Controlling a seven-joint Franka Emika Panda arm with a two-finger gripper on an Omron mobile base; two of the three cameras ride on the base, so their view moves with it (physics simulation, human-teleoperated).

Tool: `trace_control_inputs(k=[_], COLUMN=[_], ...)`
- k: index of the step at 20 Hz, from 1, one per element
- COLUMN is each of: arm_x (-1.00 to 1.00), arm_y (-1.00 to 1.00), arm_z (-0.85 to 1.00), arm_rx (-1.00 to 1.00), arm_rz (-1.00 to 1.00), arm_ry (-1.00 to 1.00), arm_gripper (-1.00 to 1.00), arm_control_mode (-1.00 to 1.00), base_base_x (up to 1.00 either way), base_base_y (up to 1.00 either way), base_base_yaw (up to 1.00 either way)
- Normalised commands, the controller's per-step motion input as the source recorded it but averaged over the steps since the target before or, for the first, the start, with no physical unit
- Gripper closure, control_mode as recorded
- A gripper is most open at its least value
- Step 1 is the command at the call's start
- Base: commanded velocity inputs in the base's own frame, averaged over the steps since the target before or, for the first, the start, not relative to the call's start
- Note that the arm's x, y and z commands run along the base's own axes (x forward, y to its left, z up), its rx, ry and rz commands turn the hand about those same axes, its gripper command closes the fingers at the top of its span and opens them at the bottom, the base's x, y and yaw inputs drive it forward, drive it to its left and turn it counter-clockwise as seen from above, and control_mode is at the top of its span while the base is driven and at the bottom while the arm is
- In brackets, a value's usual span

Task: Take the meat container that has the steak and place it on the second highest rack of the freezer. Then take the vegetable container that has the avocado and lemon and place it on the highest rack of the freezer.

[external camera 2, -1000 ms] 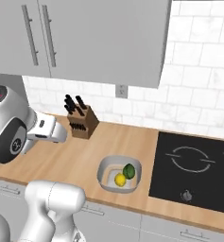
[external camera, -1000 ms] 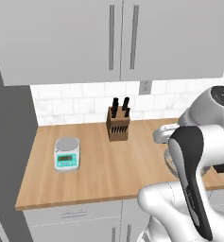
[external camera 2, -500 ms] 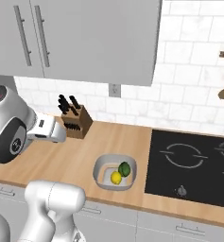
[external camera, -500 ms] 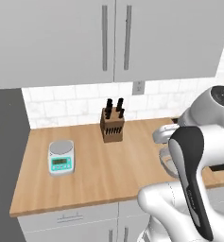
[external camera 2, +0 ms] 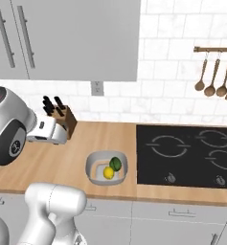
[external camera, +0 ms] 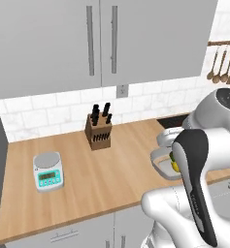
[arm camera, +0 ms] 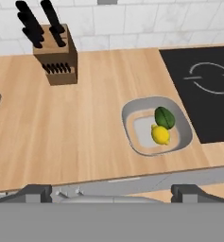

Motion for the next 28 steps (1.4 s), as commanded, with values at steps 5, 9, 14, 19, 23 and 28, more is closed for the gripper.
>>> trace_control_inputs(k=[5, 9, 14, 19, 23, 28], arm_x=[0.0, -0.03, 0.01, 0.04, 0.15, 0.21], arm_y=[0.0, -0.02, -0.56, -0.66, -0.39, -0.26], arm_z=[0.0, 0.0, -0.06, 0.0, -0.01, -0.08], arm_rx=[0.0, 0.01, 0.09, 0.1, 0.07, 0.03], arm_rz=[0.0, 0.0, -0.1, -0.14, -0.12, -0.1], arm_ry=[0.0, 0.0, 0.0, 0.0, 0.0, 0.0], arm_gripper=[-1.0, -1.0, -1.0, -1.0, -1.0, -1.0], arm_control_mode=[1.0, -1.0, -1.0, -1.0, -1.0, -1.0], base_base_x=[-0.03, -0.01, 0.0, 0.0, 0.0, 0.0], base_base_y=[-0.02, 0.0, 0.0, 0.0, 0.0, 0.0], base_base_yaw=[-0.08, 0.0, 0.0, 0.0, 0.0, 0.0])
